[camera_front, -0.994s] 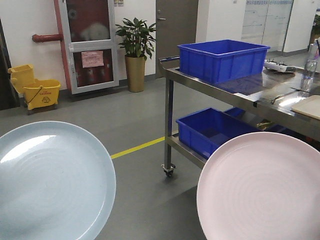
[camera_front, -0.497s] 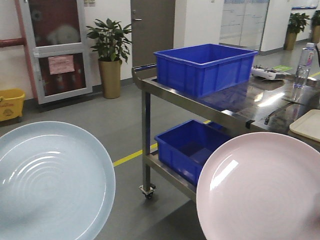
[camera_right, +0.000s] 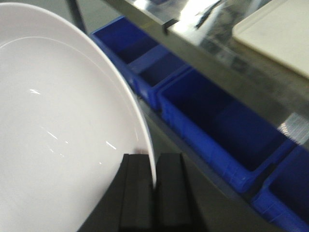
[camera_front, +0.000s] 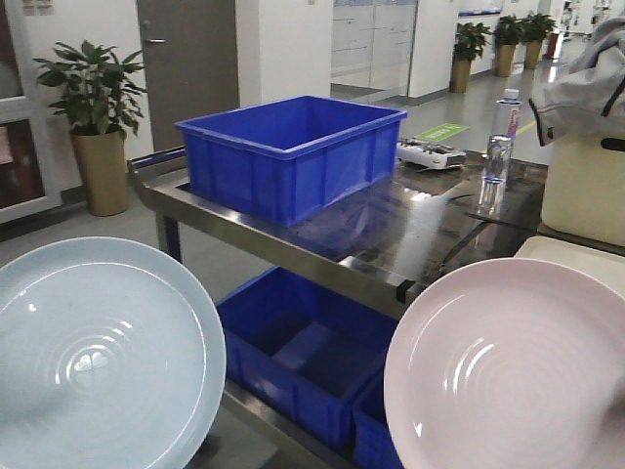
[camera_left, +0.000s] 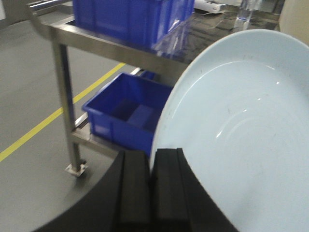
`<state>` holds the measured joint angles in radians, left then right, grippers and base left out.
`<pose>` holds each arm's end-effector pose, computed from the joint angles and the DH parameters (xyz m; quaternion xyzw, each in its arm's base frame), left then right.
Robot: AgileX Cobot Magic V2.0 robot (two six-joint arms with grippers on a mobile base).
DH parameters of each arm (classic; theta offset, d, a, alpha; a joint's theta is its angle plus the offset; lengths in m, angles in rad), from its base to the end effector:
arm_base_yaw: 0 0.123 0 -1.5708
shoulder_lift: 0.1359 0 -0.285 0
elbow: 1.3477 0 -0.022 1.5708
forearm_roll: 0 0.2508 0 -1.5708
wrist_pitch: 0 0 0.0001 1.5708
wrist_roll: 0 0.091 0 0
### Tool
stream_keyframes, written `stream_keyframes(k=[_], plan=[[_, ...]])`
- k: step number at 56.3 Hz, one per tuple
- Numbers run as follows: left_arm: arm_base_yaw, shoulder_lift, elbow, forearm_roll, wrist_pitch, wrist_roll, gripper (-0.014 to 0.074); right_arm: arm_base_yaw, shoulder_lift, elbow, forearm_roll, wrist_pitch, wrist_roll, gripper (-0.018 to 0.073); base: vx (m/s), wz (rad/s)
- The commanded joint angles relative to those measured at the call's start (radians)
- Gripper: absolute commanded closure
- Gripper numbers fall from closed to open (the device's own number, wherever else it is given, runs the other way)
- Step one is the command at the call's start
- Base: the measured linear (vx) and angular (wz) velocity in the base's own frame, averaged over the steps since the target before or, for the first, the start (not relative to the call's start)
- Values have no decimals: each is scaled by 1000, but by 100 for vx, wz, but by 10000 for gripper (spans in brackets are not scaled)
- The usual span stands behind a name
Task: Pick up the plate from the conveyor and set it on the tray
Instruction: 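Hold both plates while the base drives to the table with the tray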
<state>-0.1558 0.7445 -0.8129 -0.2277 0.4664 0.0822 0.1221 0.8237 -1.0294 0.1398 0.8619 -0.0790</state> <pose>0.1461 -0.0323 0.3765 0.0438 0.8033 -0.1225 0.5812 0.1444 0.0274 0.4014 -0.0735 0.8720 0.0786 0.4775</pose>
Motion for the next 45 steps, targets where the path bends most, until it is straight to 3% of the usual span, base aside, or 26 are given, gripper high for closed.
stream_keyframes(k=[1,45], plan=[[-5,-4,-32,-16,-88,-7,602,-1,-5,-30,2,-81,1,568,45,-43],[-5,-4,-32,-16,-88,-7,602,-1,-5,-30,2,-81,1,568,39,-53]])
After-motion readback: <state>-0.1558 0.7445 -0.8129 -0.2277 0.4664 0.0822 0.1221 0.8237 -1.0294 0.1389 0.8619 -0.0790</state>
